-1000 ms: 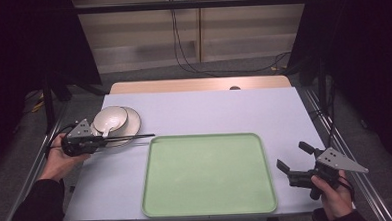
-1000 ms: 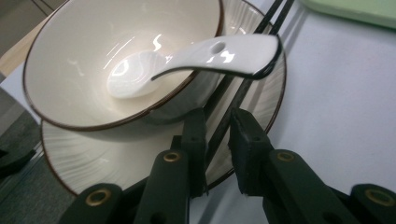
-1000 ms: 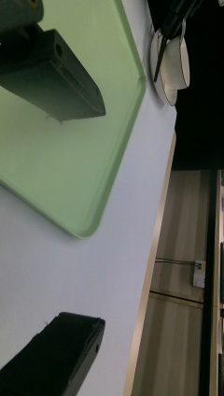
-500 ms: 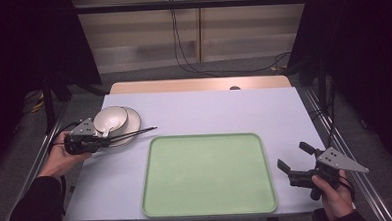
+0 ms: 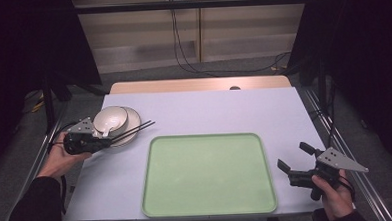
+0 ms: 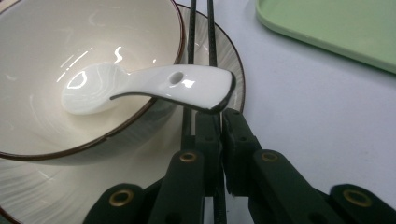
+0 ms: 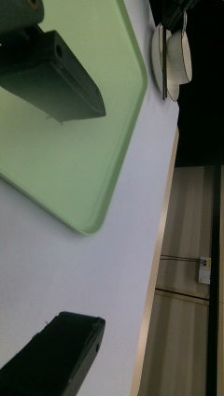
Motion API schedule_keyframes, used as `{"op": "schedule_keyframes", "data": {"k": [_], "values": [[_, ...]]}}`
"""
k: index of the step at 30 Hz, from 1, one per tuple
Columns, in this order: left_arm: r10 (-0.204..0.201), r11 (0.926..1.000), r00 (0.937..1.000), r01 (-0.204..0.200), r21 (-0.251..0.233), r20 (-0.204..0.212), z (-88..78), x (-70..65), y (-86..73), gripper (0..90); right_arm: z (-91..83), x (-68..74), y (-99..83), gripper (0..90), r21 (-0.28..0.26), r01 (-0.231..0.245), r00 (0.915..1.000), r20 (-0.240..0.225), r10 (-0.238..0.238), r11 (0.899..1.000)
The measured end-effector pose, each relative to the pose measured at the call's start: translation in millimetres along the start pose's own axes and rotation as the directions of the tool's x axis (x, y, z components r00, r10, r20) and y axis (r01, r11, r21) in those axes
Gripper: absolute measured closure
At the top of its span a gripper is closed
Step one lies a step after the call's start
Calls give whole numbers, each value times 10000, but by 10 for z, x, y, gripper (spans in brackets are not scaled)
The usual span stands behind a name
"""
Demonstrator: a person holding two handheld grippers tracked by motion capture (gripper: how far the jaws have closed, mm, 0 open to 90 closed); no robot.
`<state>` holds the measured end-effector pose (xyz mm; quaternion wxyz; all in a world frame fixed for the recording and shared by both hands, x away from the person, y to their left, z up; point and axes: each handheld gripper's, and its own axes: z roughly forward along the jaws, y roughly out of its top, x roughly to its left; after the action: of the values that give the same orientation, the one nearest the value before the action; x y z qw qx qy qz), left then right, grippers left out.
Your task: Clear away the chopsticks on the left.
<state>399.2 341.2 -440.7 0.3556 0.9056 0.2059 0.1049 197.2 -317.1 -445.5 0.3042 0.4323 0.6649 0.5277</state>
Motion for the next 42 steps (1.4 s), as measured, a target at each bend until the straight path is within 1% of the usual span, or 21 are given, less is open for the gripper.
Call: {"op": "schedule_keyframes", "data": {"k": [4,5,9,10,11,15,16,17,21,25,27,30,31,32,33,34,36,37,39,41,42], "values": [[-386,9992,9990,383,-101,-219,-30,3,-12,863,0,1,0,8,20,4,10000,-30,-4,10000],[-578,9977,9982,574,-352,-128,-21,2,-22,864,1,1,0,8,16,0,10000,-26,0,10000],[-652,9972,9978,648,-364,-84,-41,-4,-12,864,4,0,-1,9,5,-10,10000,31,10,10000],[-758,9967,9971,756,-291,-79,-57,-7,-5,864,4,0,-1,9,5,-10,10000,31,10,10000],[-881,9949,9960,886,-474,129,-50,-12,-8,864,3,-1,-2,9,16,16,10000,13,-16,10000],[-1123,9916,9936,1128,-638,108,-86,-43,19,864,3,-2,-3,9,34,-20,10000,15,20,10000],[-1258,9897,9918,1270,-665,213,-98,-54,24,864,3,-3,-3,9,42,-10,10000,-5,10,10000],[-1305,9878,9909,1328,-815,329,-103,-61,27,864,3,-4,-3,9,43,-12,10000,-2,12,10000],[-1494,9841,9876,1532,-901,482,-149,-121,53,864,5,-4,-1,9,20,-26,10000,39,26,10000],[-1471,9835,9876,1519,-980,546,-190,-176,77,864,6,-5,-1,10,43,-44,10000,31,44,10000],[-1615,9789,9847,1682,-1162,651,-213,-220,89,865,6,-3,0,10,36,-68,10000,14,68,10000],[-1762,9734,9826,1828,-1379,587,-258,-304,104,865,5,-5,2,10,4,-51,10000,29,51,10000],[-1703,9739,9843,1753,-1440,463,-275,-330,107,865,5,-5,2,10,4,-51,10000,29,51,10000],[-1887,9694,9810,1933,-1517,438,-289,-365,108,865,5,-5,2,10,5,-37,10000,24,37,10000],[-1901,9681,9804,1958,-1565,512,-302,-400,106,865,5,-3,2,10,2,-18,10000,-8,18,10000],[-1919,9673,9806,1960,-1608,408,-309,-441,108,865,4,-2,3,10,-13,-25,10000,-19,25,10000],[-1921,9678,9798,1985,-1551,550,-322,-523,114,865,2,-3,4,10,-21,-12,10000,-53,11,10000],[-1941,9682,9806,1959,-1558,271,-330,-585,125,864,1,-3,7,10,-67,22,10000,-51,-22,10000],[-2038,9619,9779,2088,-1763,466,-333,-669,130,864,1,-3,8,10,-86,55,10000,-43,-55,9999],[-2037,9594,9785,2061,-1923,323,-335,-773,138,865,2,7,12,10,-179,39,10000,-35,-39,9998],[-2076,9559,9779,2084,-2071,258,-339,-828,141,865,1,9,14,10,-171,47,9999,-100,-49,9998]]}}
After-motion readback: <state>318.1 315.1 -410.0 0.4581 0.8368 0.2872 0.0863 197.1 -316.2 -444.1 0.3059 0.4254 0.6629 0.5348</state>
